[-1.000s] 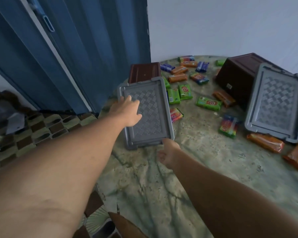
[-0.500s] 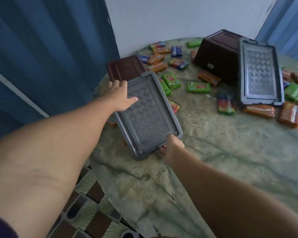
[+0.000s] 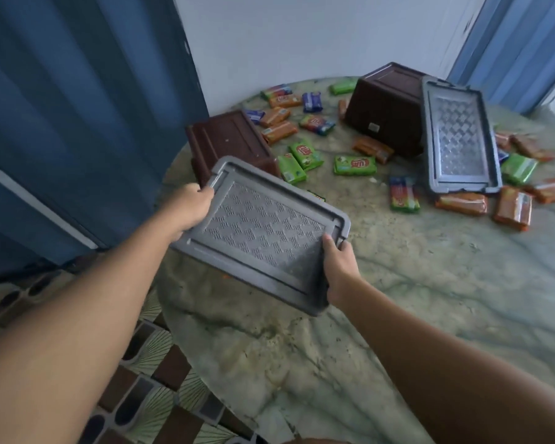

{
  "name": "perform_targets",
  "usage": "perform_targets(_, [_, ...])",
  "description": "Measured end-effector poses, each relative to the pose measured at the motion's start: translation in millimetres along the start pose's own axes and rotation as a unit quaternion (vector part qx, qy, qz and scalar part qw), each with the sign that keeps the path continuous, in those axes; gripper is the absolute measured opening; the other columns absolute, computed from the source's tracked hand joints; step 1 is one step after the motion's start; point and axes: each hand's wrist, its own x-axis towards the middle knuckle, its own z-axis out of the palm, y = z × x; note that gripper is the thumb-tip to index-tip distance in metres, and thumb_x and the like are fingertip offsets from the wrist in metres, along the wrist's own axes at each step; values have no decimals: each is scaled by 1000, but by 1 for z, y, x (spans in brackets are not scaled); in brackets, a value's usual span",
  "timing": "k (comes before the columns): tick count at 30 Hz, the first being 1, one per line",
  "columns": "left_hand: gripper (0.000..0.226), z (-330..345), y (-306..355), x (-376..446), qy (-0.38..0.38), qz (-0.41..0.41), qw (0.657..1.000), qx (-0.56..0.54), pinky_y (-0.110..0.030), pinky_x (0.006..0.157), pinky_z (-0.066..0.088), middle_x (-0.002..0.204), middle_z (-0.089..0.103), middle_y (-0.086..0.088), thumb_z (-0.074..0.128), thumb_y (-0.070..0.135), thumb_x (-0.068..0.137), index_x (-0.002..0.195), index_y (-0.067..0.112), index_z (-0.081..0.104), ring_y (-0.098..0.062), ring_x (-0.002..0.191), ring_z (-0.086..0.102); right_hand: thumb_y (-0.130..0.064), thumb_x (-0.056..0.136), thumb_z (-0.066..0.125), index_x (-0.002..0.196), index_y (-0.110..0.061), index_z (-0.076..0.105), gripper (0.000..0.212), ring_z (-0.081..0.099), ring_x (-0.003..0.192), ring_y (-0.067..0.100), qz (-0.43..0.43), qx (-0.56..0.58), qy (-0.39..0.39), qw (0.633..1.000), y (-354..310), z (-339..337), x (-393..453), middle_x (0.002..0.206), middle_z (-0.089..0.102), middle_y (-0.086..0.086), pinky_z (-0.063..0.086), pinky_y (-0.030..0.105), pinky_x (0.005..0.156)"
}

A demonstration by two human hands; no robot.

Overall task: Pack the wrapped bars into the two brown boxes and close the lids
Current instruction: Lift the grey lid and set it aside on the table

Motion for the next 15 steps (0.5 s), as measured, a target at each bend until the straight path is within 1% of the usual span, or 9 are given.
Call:
perform_targets(2, [26,15,-2,-21,-47,-42,995,-76,-35,71,34,99,55,-8,45,33,104,101,9,53,-24,92,50,-50,102,53,111,-15,55,36,60,93,20,-43,-54,8,998,-4,-19,10,111,65,6,49,37,89])
perform_targets(3, [29,22,-1,-33,-61,-56,991,-108,-35,75,34,107,54,-7,47,36,105,109,8,53,-23,98,50,-51,102,52,110,-16,55,36,59,92,19,-62,-76,3,995,-7,-29,15,109,64,6,47,37,86])
perform_targets(5, [50,41,4,-54,-58,-80,982,-161,-36,91,37,127,49,-5,50,49,104,132,8,49,-24,121,49,-53,103,50,110,-17,54,37,58,91,20,-91,-133,-12,987,-13,-48,23,108,63,6,44,38,83])
perform_targets(7, [69,67,12,-74,-15,-104,978,-182,-42,107,36,149,45,-9,48,57,102,150,9,39,-27,141,41,-55,103,48,113,-18,53,39,57,93,23,-104,-172,-31,979,-19,-67,32,108,61,6,43,38,84])
perform_targets(8, [69,80,17,-83,10,-112,977,-182,-44,110,36,154,43,-11,48,57,103,151,10,40,-31,143,41,-56,102,48,114,-18,53,40,57,93,23,-106,-187,-40,976,-21,-77,38,109,61,6,42,38,84])
perform_targets(9, [63,94,21,-92,34,-120,975,-183,-45,110,38,151,48,-13,48,57,102,145,12,46,-34,140,45,-57,102,48,116,-18,53,41,57,93,22,-110,-202,-50,972,-22,-89,45,110,61,6,41,38,84])
perform_targets(12, [55,131,39,-119,79,-138,970,-184,-47,102,48,122,64,-11,50,63,97,120,13,58,-34,116,61,-59,101,48,126,-17,52,49,57,100,27,-131,-242,-69,959,-26,-126,63,117,61,8,40,37,85])
perform_targets(14, [54,155,55,-140,110,-155,968,-162,-45,96,49,112,66,-10,50,63,98,114,12,60,-34,109,63,-61,101,47,126,-18,52,50,57,101,29,-144,-274,-87,947,-33,-152,72,117,61,9,40,37,84])
perform_targets(15, [54,169,65,-150,118,-170,966,-155,-44,95,50,112,67,-12,49,62,99,115,11,61,-35,109,63,-61,101,47,126,-18,51,50,57,100,30,-146,-292,-96,940,-37,-167,77,116,62,10,41,37,84])
